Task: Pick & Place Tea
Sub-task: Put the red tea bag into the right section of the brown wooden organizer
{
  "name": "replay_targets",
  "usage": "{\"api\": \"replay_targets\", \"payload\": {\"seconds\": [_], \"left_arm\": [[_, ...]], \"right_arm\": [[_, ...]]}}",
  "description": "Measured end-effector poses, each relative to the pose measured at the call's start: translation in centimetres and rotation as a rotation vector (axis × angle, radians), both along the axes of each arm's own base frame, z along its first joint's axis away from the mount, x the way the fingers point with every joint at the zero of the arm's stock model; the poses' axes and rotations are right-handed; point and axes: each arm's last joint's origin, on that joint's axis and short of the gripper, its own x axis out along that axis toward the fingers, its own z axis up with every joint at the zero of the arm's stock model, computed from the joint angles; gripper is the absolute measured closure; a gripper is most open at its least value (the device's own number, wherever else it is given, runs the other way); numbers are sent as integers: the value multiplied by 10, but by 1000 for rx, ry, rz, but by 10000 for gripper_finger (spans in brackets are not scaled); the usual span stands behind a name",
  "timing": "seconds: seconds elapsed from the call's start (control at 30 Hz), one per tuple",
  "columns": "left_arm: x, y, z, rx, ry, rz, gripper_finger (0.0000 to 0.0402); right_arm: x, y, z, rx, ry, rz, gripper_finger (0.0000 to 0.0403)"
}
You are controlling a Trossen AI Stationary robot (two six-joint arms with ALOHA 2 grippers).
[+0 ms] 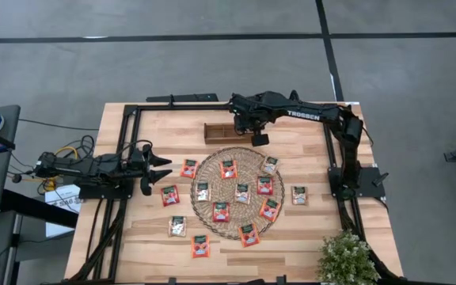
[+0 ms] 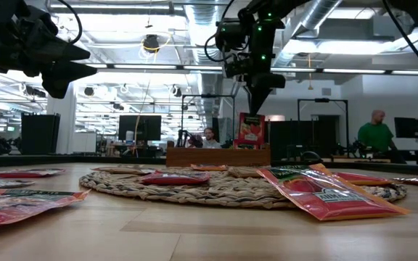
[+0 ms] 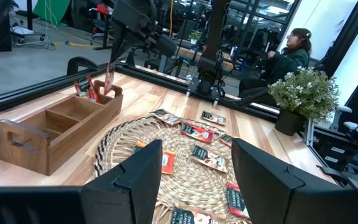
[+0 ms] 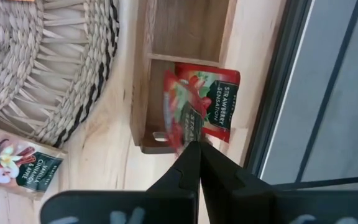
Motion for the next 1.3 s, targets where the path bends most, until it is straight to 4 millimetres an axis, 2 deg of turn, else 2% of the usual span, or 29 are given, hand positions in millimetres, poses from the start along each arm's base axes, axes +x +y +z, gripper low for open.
{"api": "replay_targets", "payload": {"seconds": [0.97,1.23,1.3], "left_arm": [[0,0,0,-2,0,0,216],[0,0,0,-7,-1,0,216],[0,0,0,-7,-1,0,216]], "right_arm": [[-1,-9,-2,45,-45,-33,403],[9,-14,-36,77,46,-55,403],[9,-14,-39,74,61,-49,403]]}}
